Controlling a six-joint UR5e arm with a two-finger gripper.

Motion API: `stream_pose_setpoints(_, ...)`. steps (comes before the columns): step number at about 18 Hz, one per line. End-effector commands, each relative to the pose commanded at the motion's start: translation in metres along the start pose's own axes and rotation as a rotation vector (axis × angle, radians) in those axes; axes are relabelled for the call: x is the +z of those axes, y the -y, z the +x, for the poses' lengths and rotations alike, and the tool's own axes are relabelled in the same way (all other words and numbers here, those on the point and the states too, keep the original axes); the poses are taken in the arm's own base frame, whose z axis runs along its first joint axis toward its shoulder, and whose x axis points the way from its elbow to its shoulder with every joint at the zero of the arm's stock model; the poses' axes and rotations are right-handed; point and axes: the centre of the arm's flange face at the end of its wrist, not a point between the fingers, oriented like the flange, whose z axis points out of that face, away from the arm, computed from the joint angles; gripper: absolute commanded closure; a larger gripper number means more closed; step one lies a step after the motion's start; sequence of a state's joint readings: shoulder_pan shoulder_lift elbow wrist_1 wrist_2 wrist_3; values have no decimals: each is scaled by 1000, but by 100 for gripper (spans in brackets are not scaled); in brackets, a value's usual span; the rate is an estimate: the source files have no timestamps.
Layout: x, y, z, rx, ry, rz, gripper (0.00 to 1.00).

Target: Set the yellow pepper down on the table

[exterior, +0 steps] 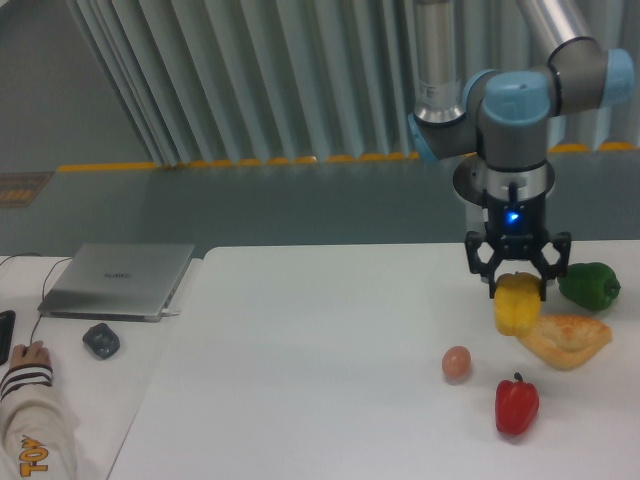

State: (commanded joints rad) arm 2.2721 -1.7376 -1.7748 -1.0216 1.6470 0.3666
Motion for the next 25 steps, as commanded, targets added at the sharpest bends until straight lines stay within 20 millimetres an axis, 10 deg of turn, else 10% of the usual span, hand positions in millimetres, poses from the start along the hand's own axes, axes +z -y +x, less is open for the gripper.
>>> stream_pose_setpoints(10, 31, 13, 19, 59, 46, -66, 41)
stream_pose_setpoints(15, 31, 14, 18, 60, 48, -65, 1)
stream_pose_setpoints(18, 29, 14, 18, 61, 49, -61, 0)
stream_pose_setpoints(25, -23, 36, -1, 150, 94, 23, 0)
